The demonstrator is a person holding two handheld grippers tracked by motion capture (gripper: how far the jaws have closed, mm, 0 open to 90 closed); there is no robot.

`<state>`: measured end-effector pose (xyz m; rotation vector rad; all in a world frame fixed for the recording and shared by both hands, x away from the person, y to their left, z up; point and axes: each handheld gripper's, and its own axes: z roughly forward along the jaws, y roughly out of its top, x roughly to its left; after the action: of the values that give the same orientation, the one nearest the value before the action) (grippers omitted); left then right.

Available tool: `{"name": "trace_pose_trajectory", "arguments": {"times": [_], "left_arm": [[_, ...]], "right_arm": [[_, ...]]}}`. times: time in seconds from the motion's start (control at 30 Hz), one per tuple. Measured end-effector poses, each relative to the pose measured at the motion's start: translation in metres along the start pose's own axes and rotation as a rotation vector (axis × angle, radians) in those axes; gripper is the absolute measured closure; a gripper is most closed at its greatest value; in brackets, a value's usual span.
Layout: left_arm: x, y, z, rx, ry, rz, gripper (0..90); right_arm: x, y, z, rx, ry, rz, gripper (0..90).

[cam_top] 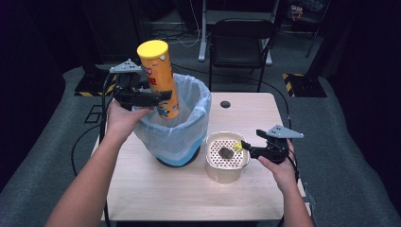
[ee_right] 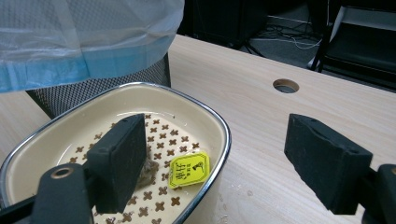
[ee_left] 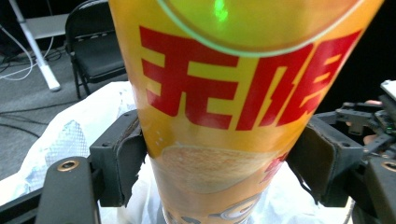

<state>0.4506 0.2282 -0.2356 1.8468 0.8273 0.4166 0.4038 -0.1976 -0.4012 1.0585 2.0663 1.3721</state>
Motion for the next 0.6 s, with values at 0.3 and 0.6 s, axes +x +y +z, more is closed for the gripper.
{"name": "trace_pose_trajectory", "arguments": {"times": [0.3, 0.6], "left_arm": [[0.007, -0.009, 0.018, 0.066, -0.003, -0.008, 24.0], [0.011, -0.017, 0.025, 0.133, 0.047, -0.065, 8.1]], "right_arm": [[0.002, -0.001, 0.003, 0.008, 0.007, -0.006, 20.5], [0.001, 0.0, 0.002, 0.0, 0.007, 0.004, 20.6]]}}
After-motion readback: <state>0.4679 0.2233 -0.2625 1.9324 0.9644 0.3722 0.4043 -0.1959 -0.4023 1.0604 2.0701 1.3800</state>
